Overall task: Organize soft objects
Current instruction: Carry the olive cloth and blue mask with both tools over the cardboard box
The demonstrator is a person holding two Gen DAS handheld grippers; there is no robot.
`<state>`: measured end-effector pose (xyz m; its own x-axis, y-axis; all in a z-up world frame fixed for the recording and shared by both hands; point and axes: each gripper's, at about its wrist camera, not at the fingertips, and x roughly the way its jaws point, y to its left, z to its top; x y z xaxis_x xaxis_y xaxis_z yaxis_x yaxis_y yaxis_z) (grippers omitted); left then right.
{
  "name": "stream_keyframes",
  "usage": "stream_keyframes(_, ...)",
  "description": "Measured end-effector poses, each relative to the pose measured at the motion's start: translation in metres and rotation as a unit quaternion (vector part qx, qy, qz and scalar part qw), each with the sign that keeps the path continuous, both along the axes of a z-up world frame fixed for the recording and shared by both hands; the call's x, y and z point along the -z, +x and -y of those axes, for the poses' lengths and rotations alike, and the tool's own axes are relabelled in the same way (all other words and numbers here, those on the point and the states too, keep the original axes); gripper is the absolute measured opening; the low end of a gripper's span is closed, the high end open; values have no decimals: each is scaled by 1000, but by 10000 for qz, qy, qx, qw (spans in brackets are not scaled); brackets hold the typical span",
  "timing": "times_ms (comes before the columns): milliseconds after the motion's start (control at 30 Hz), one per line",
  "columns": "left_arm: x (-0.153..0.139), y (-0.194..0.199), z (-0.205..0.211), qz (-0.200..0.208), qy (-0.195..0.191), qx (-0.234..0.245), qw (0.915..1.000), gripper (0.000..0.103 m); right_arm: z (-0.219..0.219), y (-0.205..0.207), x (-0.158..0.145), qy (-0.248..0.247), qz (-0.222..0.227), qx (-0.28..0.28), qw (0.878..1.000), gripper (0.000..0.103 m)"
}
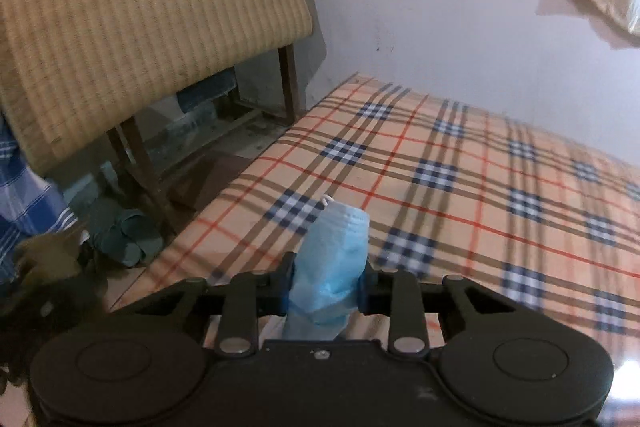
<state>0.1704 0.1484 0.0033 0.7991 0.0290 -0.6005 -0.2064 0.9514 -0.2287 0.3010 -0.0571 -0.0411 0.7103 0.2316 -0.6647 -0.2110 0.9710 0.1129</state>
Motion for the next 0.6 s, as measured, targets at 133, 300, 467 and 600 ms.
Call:
stream_keyframes(133, -4, -13, 15, -1, 110, 168, 9998, 40, 16, -47, -17, -18, -40, 18, 10000, 35)
stream_keyframes(300, -14, -34, 38, -10, 255, 328, 9991, 40, 31, -100, -27, -135, -93, 55, 9999, 35)
stream_keyframes(467, -21, -59, 54, -52, 306, 437, 9986, 40, 47, -140, -42, -186, -17, 170, 9997, 35)
stream_keyframes(600, -29, -78, 64, -53, 334, 484, 9983, 40, 60, -162, -55, -90, -1, 292, 9995, 35)
